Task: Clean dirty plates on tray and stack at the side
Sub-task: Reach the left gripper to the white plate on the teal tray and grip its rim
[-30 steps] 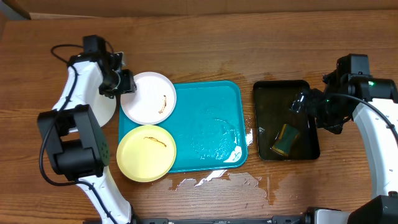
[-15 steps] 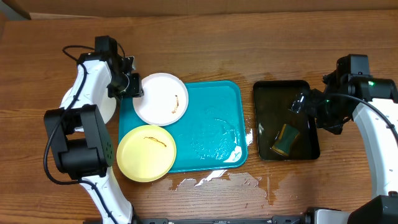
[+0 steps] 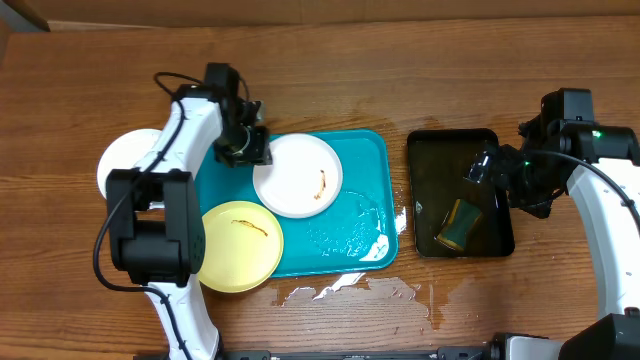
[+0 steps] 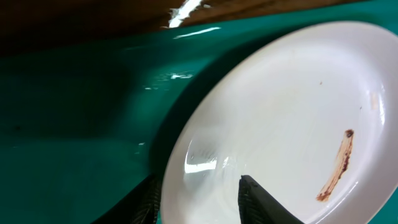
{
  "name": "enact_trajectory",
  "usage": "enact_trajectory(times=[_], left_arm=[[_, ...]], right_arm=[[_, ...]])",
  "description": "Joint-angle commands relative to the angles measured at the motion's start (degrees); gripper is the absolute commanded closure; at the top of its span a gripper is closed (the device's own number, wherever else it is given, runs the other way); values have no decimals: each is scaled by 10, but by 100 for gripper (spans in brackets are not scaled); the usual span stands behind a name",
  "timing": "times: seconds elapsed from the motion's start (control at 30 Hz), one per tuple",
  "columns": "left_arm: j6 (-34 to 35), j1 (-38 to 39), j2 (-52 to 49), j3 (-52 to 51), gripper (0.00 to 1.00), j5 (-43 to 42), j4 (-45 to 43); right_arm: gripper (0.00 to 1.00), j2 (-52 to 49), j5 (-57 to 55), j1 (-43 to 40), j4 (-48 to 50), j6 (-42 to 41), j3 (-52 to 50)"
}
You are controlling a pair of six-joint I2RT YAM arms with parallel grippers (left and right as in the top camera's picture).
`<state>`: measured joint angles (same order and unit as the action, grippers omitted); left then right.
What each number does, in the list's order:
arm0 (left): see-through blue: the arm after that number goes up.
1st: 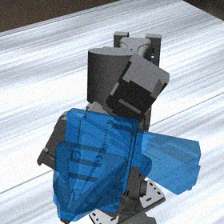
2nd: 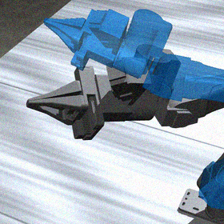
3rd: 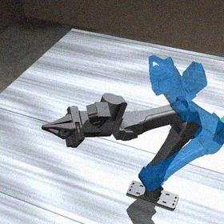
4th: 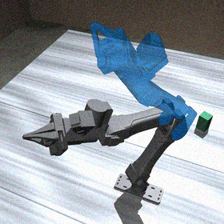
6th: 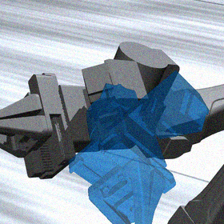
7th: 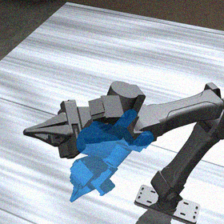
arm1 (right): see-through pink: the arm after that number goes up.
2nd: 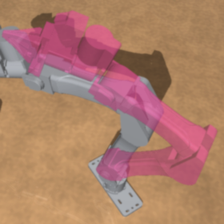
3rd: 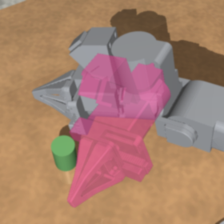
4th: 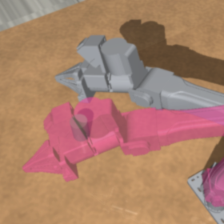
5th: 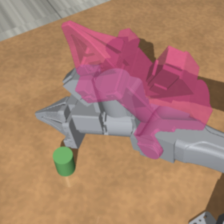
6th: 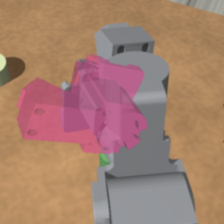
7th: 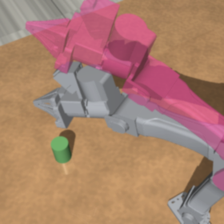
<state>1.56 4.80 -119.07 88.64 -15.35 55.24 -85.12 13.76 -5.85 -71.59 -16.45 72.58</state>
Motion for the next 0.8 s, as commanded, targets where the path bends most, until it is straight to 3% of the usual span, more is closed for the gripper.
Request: enact_trajectory(times=[0.0, 0.37, 0.6, 0.77], left_arm=[[13, 23, -6, -5, 57, -12, 2], [46, 75, -6, -5, 58, 52, -9], [86, 76, -6, -16, 64, 59, 2], [122, 81, -6, -61, 69, 68, -40]], right_arm=[[0, 2, 5, 0, -1, 3, -2], [0, 2, 5, 0, -14, 2, -2], [0, 2, 9, 5, -14, 2, -2], [0, 2, 9, 23, -10, -1, -3]])
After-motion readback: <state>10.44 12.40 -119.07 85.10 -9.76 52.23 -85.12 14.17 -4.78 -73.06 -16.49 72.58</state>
